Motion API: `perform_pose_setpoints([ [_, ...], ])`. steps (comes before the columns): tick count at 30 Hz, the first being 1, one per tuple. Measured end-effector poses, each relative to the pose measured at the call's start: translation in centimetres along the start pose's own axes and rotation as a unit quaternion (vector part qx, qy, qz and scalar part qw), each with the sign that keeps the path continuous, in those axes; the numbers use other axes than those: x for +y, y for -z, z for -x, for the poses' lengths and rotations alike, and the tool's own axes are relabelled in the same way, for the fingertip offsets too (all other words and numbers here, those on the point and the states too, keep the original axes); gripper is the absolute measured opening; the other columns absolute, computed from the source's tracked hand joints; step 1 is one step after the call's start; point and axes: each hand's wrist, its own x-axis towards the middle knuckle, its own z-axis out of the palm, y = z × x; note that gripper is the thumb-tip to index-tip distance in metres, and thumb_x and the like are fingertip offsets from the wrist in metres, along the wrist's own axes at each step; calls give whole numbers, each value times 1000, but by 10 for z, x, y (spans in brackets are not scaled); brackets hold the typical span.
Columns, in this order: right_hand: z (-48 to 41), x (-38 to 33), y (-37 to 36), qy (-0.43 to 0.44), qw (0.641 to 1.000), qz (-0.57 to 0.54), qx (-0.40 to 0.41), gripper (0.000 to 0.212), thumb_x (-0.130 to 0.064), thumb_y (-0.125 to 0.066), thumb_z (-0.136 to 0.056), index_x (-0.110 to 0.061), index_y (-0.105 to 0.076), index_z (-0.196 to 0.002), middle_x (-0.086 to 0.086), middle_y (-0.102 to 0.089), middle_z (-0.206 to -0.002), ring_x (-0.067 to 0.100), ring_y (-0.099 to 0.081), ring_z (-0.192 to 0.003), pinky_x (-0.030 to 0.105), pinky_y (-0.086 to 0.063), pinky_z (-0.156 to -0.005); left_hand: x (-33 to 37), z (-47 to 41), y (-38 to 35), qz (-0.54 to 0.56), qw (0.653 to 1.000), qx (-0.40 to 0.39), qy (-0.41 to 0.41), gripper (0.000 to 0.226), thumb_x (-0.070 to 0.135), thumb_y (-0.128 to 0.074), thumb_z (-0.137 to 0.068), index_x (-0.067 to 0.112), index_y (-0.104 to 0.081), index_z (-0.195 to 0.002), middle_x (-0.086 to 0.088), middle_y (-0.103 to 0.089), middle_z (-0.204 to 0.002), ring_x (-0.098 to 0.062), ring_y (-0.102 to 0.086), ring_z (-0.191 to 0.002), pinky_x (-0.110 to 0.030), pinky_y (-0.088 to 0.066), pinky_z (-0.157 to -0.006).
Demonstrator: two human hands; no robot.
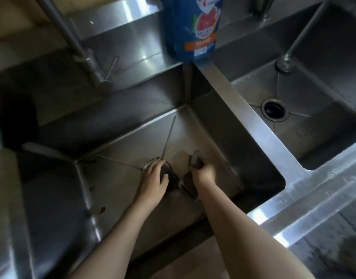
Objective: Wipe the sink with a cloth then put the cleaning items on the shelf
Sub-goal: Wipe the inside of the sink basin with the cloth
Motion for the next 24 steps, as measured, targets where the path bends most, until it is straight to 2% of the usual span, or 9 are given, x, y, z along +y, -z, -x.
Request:
perform_pose_setpoints([
  [3,25,-14,11,35,999,-5,-29,49,-12,-63,-85,-12,-50,-132,10,-59,-125,29,-55,-116,39,-44,-101,11,27,23,35,998,46,26,41,12,-51,-90,11,-45,-131,-5,-42,-138,-19,-35,-131,-20,-22,-105],
  [6,46,-29,23,106,992,-4,-62,46,-11,-67,-83,-8,-54,-127,11,-61,-123,26,-56,-115,30,-44,-98,22,56,42,62,991,103,56,41,13,-51,-91,15,-45,-131,-3,-44,-136,-17,-38,-127,-17,-24,-100],
  [9,65,-42,34,169,980,11,-101,44,-8,-68,-82,-5,-56,-125,11,-61,-124,22,-55,-116,18,-38,-89,33,86,54,92,978,160,98,40,16,-50,-92,19,-44,-131,-3,-43,-136,-17,-40,-125,-22,-29,-99],
  [11,78,-48,39,200,972,20,-124,44,-9,-68,-83,-4,-56,-125,10,-61,-125,22,-54,-118,14,-36,-88,41,105,60,108,967,195,120,40,16,-50,-92,18,-44,-131,-5,-43,-137,-20,-42,-125,-27,-32,-101],
  [14,100,-52,47,234,958,28,-162,44,-10,-67,-84,-6,-56,-127,9,-60,-127,22,-54,-119,19,-37,-93,53,133,62,141,949,238,154,38,19,-48,-93,21,-43,-131,-4,-42,-139,-20,-41,-126,-31,-34,-102],
  [19,135,-46,52,286,933,65,-207,45,-11,-65,-85,-9,-55,-128,9,-59,-129,22,-52,-121,19,-36,-95,70,177,56,158,922,308,173,38,20,-50,-92,23,-44,-130,-2,-44,-135,-17,-43,-124,-26,-34,-95],
  [24,166,-33,46,302,922,64,-231,43,-11,-65,-85,-7,-56,-127,10,-60,-127,24,-53,-120,29,-39,-102,74,209,63,186,902,344,181,36,19,-48,-93,23,-43,-129,-1,-43,-135,-17,-42,-125,-24,-33,-95],
])
